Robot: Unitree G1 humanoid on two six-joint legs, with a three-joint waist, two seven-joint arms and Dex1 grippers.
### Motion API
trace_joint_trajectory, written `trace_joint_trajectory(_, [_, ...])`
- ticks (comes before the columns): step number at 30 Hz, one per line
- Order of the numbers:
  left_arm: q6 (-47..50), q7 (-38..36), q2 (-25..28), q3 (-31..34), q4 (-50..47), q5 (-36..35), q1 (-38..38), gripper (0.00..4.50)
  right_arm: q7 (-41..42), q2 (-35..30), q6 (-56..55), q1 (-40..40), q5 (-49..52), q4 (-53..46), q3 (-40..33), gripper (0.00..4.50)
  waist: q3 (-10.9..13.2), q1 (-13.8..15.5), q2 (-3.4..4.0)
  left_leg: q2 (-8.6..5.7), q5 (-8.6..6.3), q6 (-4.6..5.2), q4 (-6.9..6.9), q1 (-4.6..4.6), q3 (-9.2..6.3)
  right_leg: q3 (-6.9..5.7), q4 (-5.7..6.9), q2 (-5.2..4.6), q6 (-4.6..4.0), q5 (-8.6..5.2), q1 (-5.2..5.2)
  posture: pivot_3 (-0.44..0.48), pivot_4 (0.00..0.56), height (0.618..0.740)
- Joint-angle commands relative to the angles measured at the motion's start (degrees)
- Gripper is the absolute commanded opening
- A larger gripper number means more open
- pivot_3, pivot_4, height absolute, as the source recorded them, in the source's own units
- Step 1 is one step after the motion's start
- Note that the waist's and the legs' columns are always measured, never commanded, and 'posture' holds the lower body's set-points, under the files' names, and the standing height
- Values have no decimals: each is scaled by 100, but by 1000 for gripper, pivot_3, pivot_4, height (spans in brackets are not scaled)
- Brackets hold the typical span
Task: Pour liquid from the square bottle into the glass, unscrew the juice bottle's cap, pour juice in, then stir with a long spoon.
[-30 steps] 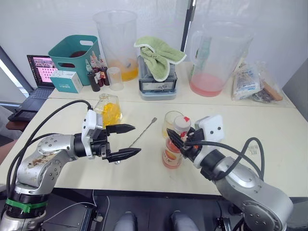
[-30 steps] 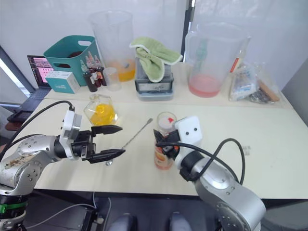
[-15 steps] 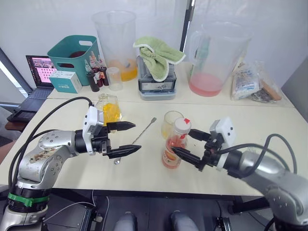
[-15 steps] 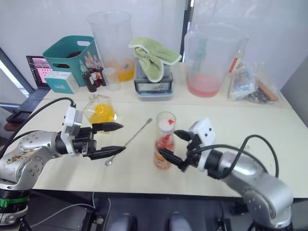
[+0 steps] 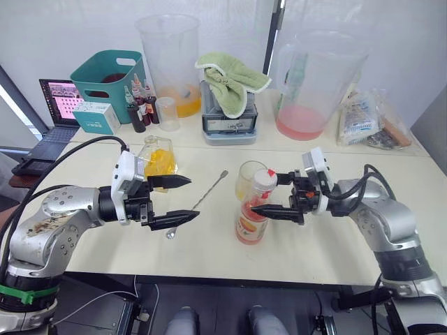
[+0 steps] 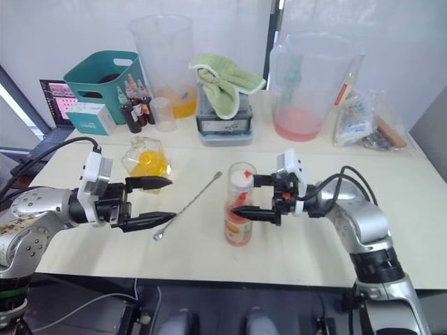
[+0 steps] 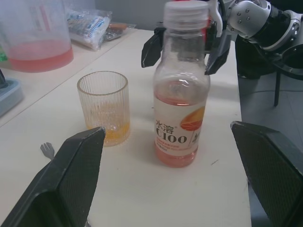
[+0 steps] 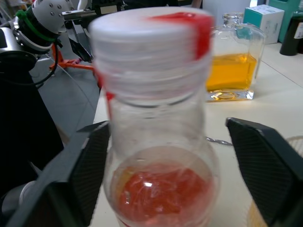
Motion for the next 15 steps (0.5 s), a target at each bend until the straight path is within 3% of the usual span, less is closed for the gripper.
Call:
trace_joint_trajectory(1, [12, 39, 95, 188, -175, -92, 3, 4500, 126, 19, -48, -117, 84, -59, -124, 2633, 0, -7, 0, 0, 0, 0, 0, 1, 0, 0, 0, 0, 0, 0, 0, 0, 150, 740])
trace_joint_trajectory(4, [13, 49, 86, 184, -173, -87, 1, 4500, 67, 58, 81, -67, 237, -207, -219, 1632, 0, -7, 0, 1, 0, 0, 0, 1, -2, -6, 1, 0, -1, 0, 0, 0, 150, 740])
trace_joint_trajectory(6, [-5, 43, 73, 167, -172, -71, 12, 4500, 25, 36, 154, 1, 317, -359, -265, 1244, 0, -8, 0, 1, 0, 0, 0, 1, -3, -6, 2, 0, -1, 1, 0, 0, 150, 740])
trace_joint_trajectory(10, [-79, 12, 6, 78, -145, -24, 15, 4500, -463, -9, 390, 353, 497, -1137, -540, 1193, 0, 1, 0, -1, 0, 0, 0, -1, -6, -7, 8, -1, -1, 1, -2, 0, 150, 740])
trace_joint_trajectory(15, [-210, -46, -84, -5, -49, 39, 16, 4500, -2669, 472, 1089, 1137, 887, -3052, -986, 1178, 0, 2, 0, -2, 0, 0, -1, -6, -16, -11, 13, -1, -1, 1, -5, 0, 150, 740])
